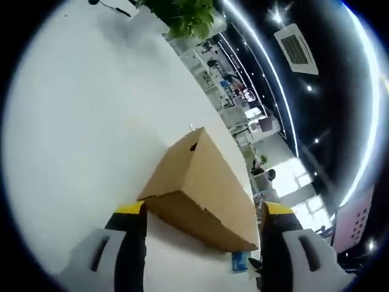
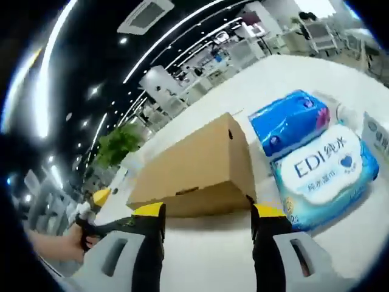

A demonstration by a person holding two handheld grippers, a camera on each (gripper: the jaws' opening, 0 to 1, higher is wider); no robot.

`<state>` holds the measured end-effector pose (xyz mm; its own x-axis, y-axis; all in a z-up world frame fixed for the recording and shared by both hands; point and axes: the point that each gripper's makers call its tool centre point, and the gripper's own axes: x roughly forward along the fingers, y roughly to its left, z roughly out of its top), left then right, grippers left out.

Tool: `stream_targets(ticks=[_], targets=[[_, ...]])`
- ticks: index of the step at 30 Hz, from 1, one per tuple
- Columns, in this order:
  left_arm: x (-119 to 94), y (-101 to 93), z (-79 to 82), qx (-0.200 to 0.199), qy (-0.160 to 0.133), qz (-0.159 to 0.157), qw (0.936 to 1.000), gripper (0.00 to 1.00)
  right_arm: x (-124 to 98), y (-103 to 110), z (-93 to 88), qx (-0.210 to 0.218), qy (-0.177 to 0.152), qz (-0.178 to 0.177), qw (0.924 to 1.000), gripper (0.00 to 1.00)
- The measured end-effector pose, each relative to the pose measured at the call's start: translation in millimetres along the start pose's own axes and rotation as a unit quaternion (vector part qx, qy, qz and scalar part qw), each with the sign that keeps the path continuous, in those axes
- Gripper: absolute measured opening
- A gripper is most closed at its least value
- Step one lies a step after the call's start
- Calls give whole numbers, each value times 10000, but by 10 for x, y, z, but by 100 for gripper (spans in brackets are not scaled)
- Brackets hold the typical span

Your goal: Operate the shoe box by opening the lid, removing the specified soft item, and placing it in the target area until the item is outside and the box remains undamaged.

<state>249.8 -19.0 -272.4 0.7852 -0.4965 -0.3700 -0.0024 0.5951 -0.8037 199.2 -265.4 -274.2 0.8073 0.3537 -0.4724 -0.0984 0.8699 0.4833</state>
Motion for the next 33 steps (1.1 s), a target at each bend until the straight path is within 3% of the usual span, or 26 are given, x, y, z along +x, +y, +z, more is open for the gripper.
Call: stream_targets(ticks=[3,5,7,8,11,12,14,15,16,18,19,21,23,26,28,30,31,32,33], targets=[[-19,-106,73,671,63,-196,9975,86,-46,43,98,-1023,37,4,9947,56],[-45,-231,94,1036,91,-326,9940,87,-66,77,132,-1718,128,9,9850,55],[-73,-343,185,1429,59,-368,9890,89,-80,97,148,-1716,123,47,9851,50],[-80,-376,197,1591,96,-386,9865,91,-91,77,168,-1910,125,4,9815,48],[-94,-469,189,2143,352,-413,9753,96,-111,52,293,-2465,33,-145,9690,45],[-107,-504,139,2233,576,-443,9720,95,-119,55,343,-2643,-25,-189,9643,40],[-87,-629,191,2388,446,-657,9678,95,-131,81,436,-3100,-99,-249,9503,29],[-86,-635,209,2449,412,-616,9667,97,-136,106,444,-3197,-71,-199,9473,28],[-87,-651,239,2568,315,-543,9644,99,-132,146,450,-3181,-42,-114,9480,30],[-98,-659,239,2703,324,-474,9611,98,-133,226,491,-3380,-71,84,9411,41],[-105,-630,243,2891,356,-387,9559,98,-131,253,501,-3436,-76,169,9389,46],[-124,-603,266,3306,319,-215,9430,98,-112,253,484,-3320,49,246,9429,66],[-139,-562,236,3481,442,-78,9364,99,-98,239,484,-3135,65,338,9490,80],[-174,-404,273,3776,604,375,9232,99,-110,234,494,-3081,62,463,9502,87],[-161,-394,333,3739,492,387,9254,99,-88,211,459,-3065,236,480,9504,100],[-178,-398,364,3900,446,442,9187,99,-101,195,406,-3082,438,550,9487,98],[-179,-377,411,4157,402,506,9072,99,-97,187,408,-3106,445,531,9480,99],[-171,-382,438,4253,334,496,9031,99,-93,180,403,-3167,477,540,9458,99],[-164,-415,434,4249,278,429,9038,97,-89,180,399,-3171,493,554,9455,99]])
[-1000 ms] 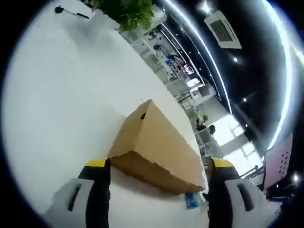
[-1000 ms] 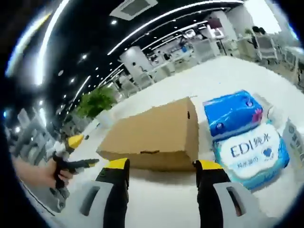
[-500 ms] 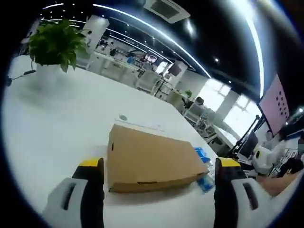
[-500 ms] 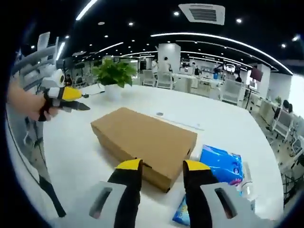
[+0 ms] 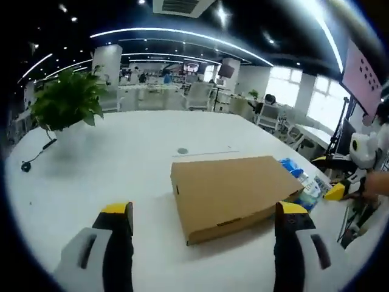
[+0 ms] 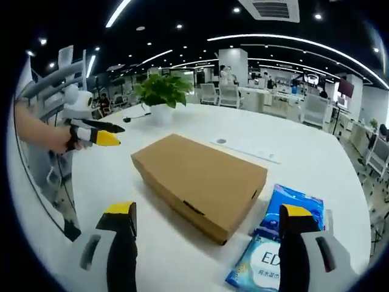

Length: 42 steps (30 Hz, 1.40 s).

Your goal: Operate the shoe box by opening the lid, removing the specified soft item, and placing it in the target area until the item is outside and the box remains undamaged.

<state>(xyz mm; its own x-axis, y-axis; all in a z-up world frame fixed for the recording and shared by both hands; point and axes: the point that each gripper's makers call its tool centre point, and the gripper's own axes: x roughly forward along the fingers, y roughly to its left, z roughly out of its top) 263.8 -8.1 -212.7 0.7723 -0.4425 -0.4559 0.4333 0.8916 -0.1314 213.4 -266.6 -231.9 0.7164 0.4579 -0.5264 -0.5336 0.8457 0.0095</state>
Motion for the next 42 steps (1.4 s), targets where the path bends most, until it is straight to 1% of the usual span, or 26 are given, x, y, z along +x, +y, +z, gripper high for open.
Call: stream_targets(ticks=[1,2,3,5,6,8,9,10,11,12,14,15,17,20,21,22,23,25,26,27,28,31,34,38,40,42], targets=[[2,-19,12,49,-62,-74,9999,88,32,-1,-34,124,105,71,9998,100],[-1,-8,8,73,-51,-33,10000,79,34,-36,-72,204,221,-38,9995,100],[-1,38,-11,219,5,92,9997,74,52,-52,-75,191,239,-60,9995,100],[35,27,-5,375,-6,103,9992,79,59,-62,-56,88,233,-87,9997,100],[50,17,6,438,-29,105,9990,81,48,-94,8,-46,122,-187,9997,100],[70,-3,3,537,-38,43,9985,84,30,-69,90,-73,36,-120,9999,100],[78,-5,-11,536,-13,24,9986,89,31,-69,98,-79,44,-118,9999,100],[112,-53,-81,317,119,-156,9993,97,41,-63,113,-151,37,-91,9998,97],[131,-80,-114,231,167,-262,9992,99,52,-22,94,-153,109,57,9998,91],[134,-84,-188,224,334,-319,9987,99,57,-24,53,-60,239,25,9997,88],[178,-74,-293,338,480,-317,9978,99,107,-20,45,-80,183,-26,9998,90],[186,-125,-386,441,634,-517,9957,99,123,11,37,-135,175,11,9998,89],[188,-138,-449,538,736,-550,9943,99,155,28,-13,-200,306,22,9993,88],[204,-100,-463,594,762,-543,9938,96,190,22,-23,-396,205,6,9990,88],[207,-76,-434,601,702,-504,9944,94,213,6,-43,-362,228,7,9991,88],[218,-52,-411,586,665,-474,9949,91,219,-17,-105,-281,407,-22,9988,87],[230,-28,-395,569,654,-446,9952,90,242,-34,-136,-193,490,-12,9986,87],[265,-27,-388,485,650,-477,9956,95,281,-44,-125,-245,440,27,9987,88],[289,-41,-405,488,691,-522,9950,98,305,-24,-154,-339,564,112,9978,88],[302,-25,-438,584,797,-483,9939,98,315,-21,-158,-399,591,126,9974,89],[310,6,-464,750,891,-421,9923,97,346,-19,-165,-603,653,153,9959,90],[361,-14,-502,789,964,-449,9912,96,413,34,-218,-802,827,289,9929,92],[405,-25,-528,861,1030,-416,9901,95,457,38,-201,-852,787,296,9928,93],[439,-46,-548,814,1080,-414,9899,94,496,36,-173,-709,685,318,9946,95],[440,-56,-534,800,1039,-415,9905,94,507,40,-176,-658,688,319,9949,95],[438,-80,-520,887,942,-470,9905,91,524,52,-160,-680,583,323,9955,93]])
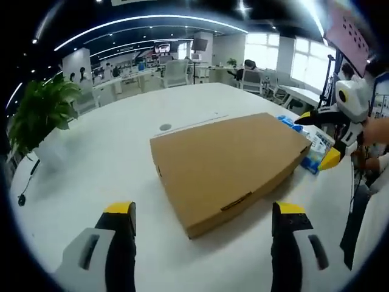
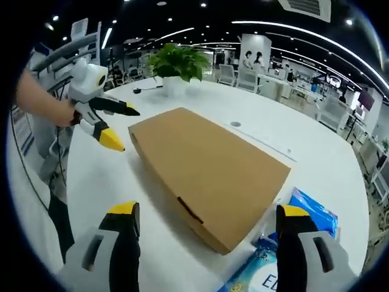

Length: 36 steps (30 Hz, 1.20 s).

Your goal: Operate the shoe box by opening the lid, removing the specified soft item, and placing it in the target area until the item is outside and the box remains undamaged.

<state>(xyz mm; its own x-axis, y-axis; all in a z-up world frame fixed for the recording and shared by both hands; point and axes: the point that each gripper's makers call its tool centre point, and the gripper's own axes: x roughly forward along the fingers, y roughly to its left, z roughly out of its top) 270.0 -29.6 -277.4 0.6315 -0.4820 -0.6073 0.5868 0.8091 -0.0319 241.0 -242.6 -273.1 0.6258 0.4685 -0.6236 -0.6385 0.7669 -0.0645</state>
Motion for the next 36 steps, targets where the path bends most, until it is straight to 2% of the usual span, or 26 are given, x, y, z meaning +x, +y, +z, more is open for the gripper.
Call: stream_targets(ticks=[7,10,12,13,16,18,23,27,30,36], targets=[[46,-45,-66,161,57,-62,9998,84,22,-9,-42,-89,-50,-134,9999,89],[60,-51,-66,124,65,-84,9999,82,36,-77,-80,156,21,-262,9995,89],[124,-43,-56,44,100,-90,9999,79,78,-143,-72,631,-101,-275,9976,89],[140,-36,-55,32,113,-70,9999,78,96,-168,-82,675,-81,-263,9973,89],[171,-21,-28,-40,86,-24,10000,82,105,-174,-81,592,-78,-283,9978,83],[202,-3,-25,96,98,43,9999,83,133,-158,-83,495,-53,-245,9985,83],[249,-45,-61,156,212,-56,9996,79,180,-152,-145,455,137,-209,9987,83],[262,-74,-107,203,313,-71,9993,68,197,-144,-170,612,172,-203,9978,81],[275,-73,-132,204,343,-78,9992,67,200,-147,-156,612,148,-200,9978,76],[290,-65,-153,7,353,-24,9994,65,224,-159,-163,590,170,-257,9978,75]])
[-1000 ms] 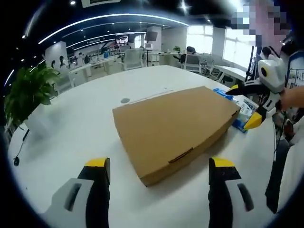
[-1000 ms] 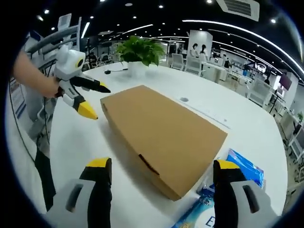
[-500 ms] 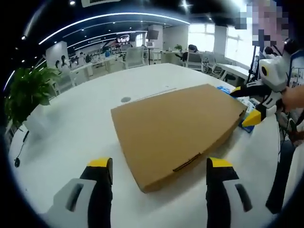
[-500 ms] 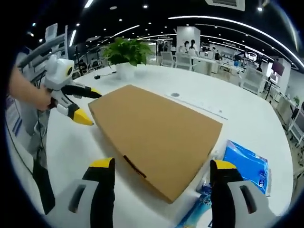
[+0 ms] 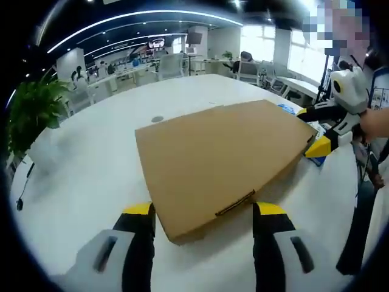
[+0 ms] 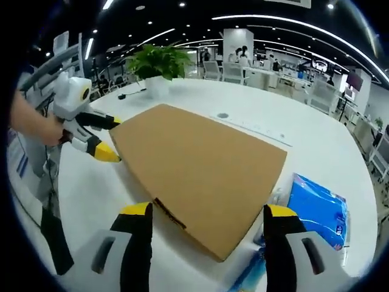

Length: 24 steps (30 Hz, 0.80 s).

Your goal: Operate the shoe box by opening the lid, removing the specified soft item, and placing it in the target area until the item is outside and the box remains undamaged.

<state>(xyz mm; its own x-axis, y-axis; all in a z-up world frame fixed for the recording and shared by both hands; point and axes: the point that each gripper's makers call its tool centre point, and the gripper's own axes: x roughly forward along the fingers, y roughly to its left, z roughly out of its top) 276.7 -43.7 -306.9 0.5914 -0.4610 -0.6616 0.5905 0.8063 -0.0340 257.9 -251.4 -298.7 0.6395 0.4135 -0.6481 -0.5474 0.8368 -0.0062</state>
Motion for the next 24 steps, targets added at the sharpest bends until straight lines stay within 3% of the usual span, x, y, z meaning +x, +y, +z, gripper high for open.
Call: stream_targets(ticks=[8,24], targets=[[27,-8,14,-110,16,71,9999,65,34,-33,-6,185,-27,-13,9998,73],[-5,-46,-24,-313,24,178,9993,64,32,-33,0,84,-118,76,9999,72]])
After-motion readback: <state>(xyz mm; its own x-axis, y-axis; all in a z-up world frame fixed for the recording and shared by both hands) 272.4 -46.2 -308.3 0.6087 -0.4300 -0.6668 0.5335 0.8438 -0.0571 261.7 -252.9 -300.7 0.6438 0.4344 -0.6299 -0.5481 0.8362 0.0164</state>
